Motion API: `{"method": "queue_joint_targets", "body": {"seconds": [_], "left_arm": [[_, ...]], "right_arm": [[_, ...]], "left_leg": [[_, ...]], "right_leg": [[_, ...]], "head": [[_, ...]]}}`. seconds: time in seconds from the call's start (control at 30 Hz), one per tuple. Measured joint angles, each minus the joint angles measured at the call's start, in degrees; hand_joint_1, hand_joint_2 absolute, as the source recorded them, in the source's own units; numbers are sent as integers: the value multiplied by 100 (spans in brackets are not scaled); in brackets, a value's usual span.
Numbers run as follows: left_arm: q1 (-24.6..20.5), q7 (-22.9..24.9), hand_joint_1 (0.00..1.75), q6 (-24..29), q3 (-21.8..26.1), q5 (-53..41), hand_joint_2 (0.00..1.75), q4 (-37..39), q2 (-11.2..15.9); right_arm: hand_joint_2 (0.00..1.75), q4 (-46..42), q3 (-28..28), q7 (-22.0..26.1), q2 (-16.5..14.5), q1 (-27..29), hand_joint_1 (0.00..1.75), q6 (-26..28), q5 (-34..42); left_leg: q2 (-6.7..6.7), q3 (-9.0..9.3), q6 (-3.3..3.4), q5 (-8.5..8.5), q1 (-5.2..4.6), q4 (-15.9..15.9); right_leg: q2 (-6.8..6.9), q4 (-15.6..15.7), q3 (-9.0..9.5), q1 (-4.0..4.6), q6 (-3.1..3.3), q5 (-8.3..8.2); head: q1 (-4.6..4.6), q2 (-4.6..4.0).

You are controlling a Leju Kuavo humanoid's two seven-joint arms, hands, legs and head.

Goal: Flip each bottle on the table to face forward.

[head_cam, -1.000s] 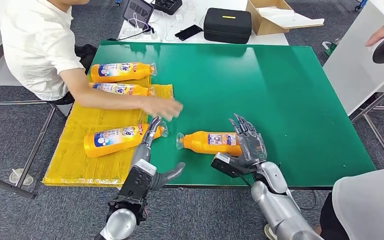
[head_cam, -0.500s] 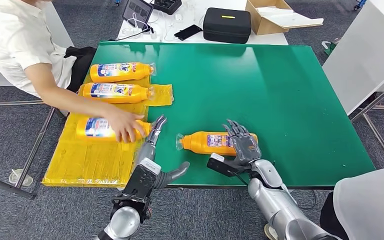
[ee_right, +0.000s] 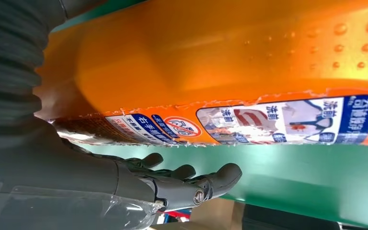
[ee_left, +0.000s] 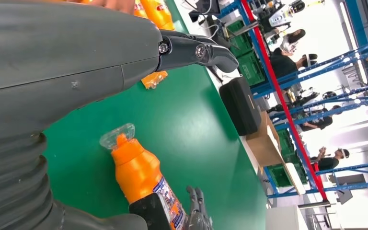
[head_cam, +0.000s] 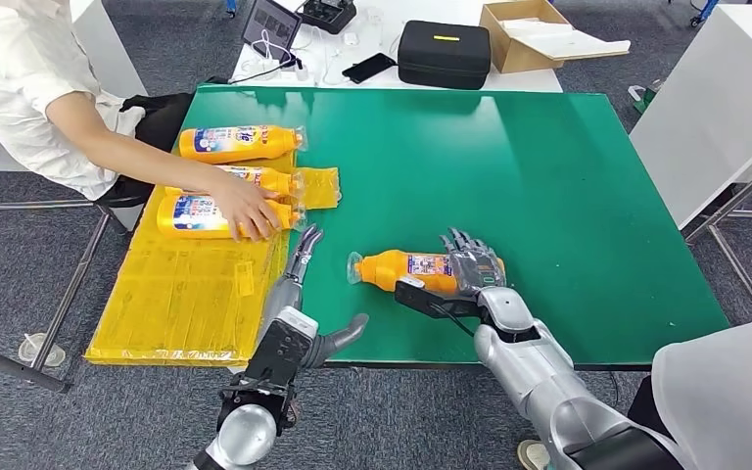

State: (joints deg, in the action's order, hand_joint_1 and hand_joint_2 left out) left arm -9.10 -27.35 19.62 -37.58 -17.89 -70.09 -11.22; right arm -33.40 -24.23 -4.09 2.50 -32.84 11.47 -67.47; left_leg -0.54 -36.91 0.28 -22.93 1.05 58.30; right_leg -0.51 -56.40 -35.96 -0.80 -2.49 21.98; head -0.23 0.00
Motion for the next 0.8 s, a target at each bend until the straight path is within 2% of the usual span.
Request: {"method": "queue_joint_targets", "body": {"seconds": [0.1,0.13,0.27,0.47,0.7,0.8], "left_arm": [[0,5,0,11,20,-8,175,12,-10],[-1,6,0,12,25,-8,175,16,-11],[-5,8,0,13,33,-20,175,42,-14],[-28,1,0,-33,37,-88,175,102,-43],[-67,-36,0,-56,43,-93,175,172,-57],[-86,-48,0,-56,45,-91,175,191,-58]], "right_arm": [[175,0,-32,-44,19,-12,0,-40,-7],[175,0,-40,-48,23,-14,6,-42,-9],[175,0,-60,-52,43,-15,171,-110,12],[175,9,-61,113,107,-46,175,-392,272],[175,25,37,835,157,-113,175,-749,874],[175,27,85,976,178,-133,175,-840,989]], "left_leg": [[-2,5,1,1,-2,0],[-2,6,1,2,-2,0],[-1,11,1,2,-2,0],[-2,14,1,2,-2,0],[1,15,1,1,-2,0],[3,15,0,-1,-1,0]], "right_leg": [[0,0,7,-1,-2,-2],[0,0,8,-1,-3,-3],[0,0,12,-1,-3,-4],[0,0,14,-1,-3,-4],[-1,0,15,0,-3,-4],[-1,0,14,0,-3,-3]], "head": [[0,0],[0,0],[-1,0],[-1,0],[0,0],[0,0]]}}
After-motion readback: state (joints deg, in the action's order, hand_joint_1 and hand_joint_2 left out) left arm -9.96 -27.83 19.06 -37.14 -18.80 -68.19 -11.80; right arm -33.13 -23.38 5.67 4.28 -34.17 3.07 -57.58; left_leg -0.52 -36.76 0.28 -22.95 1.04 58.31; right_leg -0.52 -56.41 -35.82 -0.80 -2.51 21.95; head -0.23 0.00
